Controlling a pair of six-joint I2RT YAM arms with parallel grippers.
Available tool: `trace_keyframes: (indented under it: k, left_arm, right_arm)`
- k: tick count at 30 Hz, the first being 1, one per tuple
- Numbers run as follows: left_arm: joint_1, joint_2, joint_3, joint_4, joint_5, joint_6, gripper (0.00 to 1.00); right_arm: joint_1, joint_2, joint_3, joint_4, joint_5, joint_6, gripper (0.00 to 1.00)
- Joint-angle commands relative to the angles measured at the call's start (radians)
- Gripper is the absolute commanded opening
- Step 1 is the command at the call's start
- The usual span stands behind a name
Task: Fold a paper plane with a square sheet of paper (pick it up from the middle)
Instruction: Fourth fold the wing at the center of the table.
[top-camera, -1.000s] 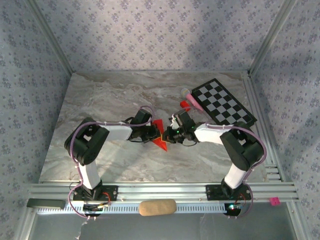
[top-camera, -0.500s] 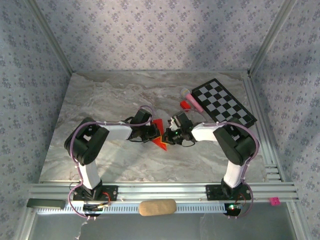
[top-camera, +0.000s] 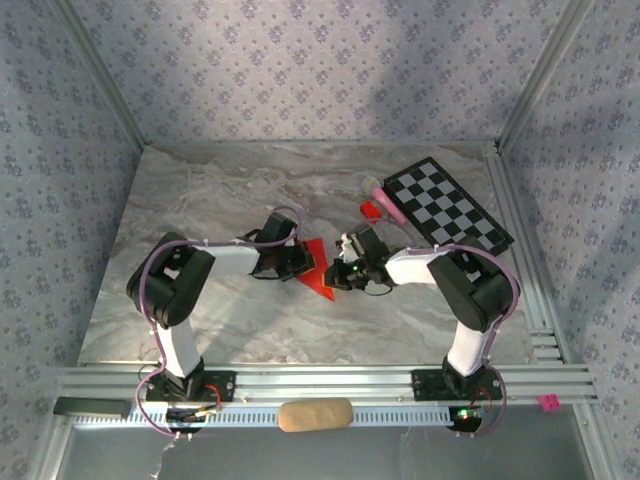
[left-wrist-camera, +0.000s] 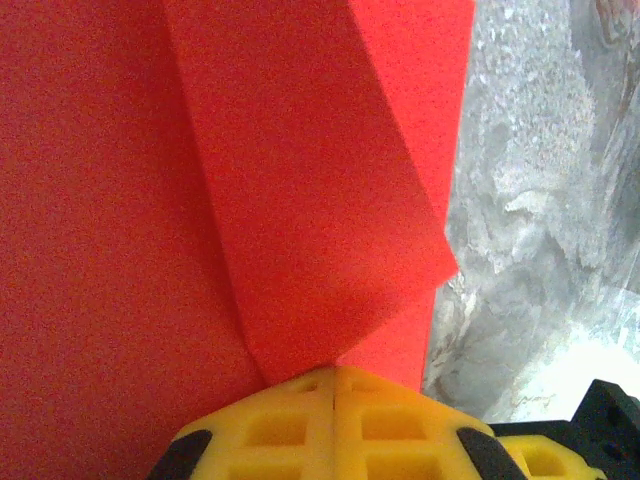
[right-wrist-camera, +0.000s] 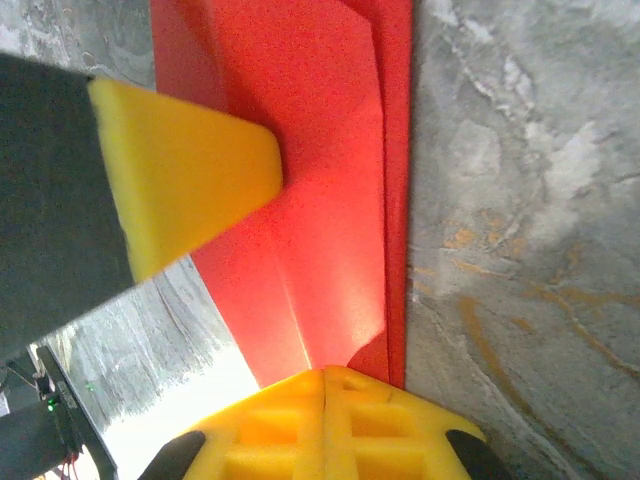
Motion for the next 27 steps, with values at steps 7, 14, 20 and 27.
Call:
trace_keyframes:
  k: [7, 14, 20, 27]
  left_arm:
    - [0.101, 0.051, 0.048, -0.041, -0.05, 0.056, 0.04]
    - [0.142, 0.064, 0.083, -0.06, -0.036, 0.076, 0.04]
    - [0.16, 0.074, 0.114, -0.084, -0.039, 0.092, 0.05]
    - [0.185, 0.073, 0.13, -0.108, -0.04, 0.111, 0.04]
  right_arm:
    - [-0.011, 0.023, -0.041, -0.229, 0.002, -0.069, 0.0]
    - [-0.019, 0.023, -0.038, -0.261, -0.009, -0.119, 0.0]
    - [-0.025, 0.025, -0.038, -0.271, -0.016, -0.132, 0.0]
    - [-0.029, 0.023, -0.033, -0.293, -0.029, -0.159, 0.0]
